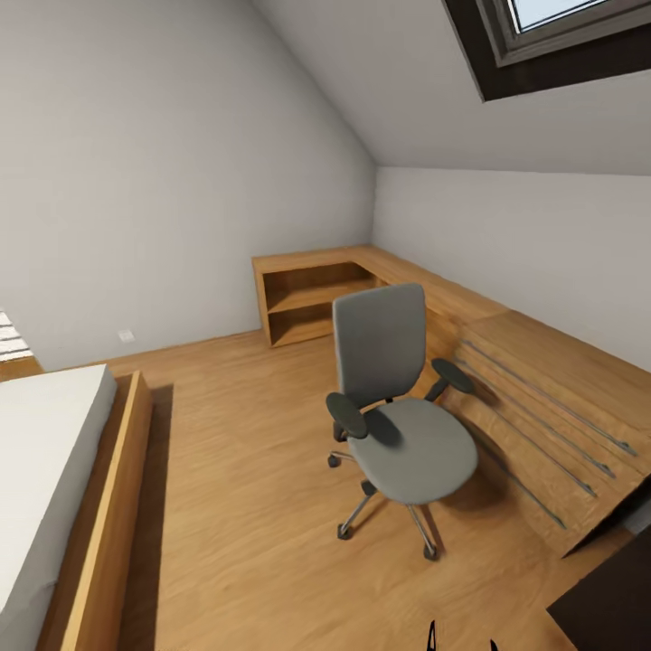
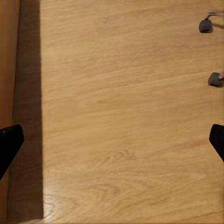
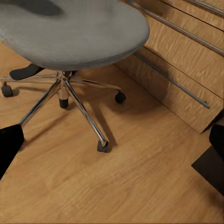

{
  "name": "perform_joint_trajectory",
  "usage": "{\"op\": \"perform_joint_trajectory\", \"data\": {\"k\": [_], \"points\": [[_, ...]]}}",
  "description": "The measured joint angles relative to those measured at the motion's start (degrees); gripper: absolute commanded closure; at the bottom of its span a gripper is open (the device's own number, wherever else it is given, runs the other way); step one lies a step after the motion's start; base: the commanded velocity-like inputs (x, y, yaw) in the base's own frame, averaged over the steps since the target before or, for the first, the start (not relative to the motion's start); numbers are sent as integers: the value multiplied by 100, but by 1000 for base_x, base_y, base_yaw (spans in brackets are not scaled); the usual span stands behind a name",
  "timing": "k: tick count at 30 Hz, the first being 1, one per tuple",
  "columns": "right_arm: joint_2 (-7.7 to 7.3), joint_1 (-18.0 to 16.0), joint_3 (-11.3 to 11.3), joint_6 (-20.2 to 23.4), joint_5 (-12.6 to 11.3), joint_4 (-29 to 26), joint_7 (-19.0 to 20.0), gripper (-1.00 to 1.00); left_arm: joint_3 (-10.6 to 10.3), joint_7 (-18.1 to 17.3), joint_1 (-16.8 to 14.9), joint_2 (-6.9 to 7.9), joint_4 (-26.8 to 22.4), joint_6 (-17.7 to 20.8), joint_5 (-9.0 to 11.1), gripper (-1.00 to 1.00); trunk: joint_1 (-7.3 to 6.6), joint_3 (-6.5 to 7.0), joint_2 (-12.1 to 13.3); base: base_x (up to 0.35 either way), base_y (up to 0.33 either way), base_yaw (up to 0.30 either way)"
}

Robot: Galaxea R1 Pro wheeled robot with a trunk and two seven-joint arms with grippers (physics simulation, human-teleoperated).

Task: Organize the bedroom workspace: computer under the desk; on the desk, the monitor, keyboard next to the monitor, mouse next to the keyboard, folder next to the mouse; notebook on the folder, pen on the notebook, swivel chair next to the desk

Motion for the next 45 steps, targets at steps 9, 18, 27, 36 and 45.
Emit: {"op": "perform_joint_trajectory", "data": {"k": [9,18,27,36,45], "points": [[3,-1,-1,0,7,0,0,-100,-31,-5,1,-8,0,-10,-34,-100,2,0,0,38,0,285],[0,-2,0,0,16,0,0,-100,-33,-5,1,-9,0,-6,-28,-100,2,0,0,2,0,285],[-5,0,-2,0,27,-1,8,-100,-33,-5,0,-9,0,-4,-22,-100,2,0,0,0,0,285],[-18,0,1,0,39,-7,22,-100,-38,-5,0,-9,0,18,-22,-100,2,6,0,0,0,275],[-26,-2,9,-1,50,-8,36,-100,-35,-5,-1,-27,1,30,-22,-100,2,68,0,0,0,106]]}}
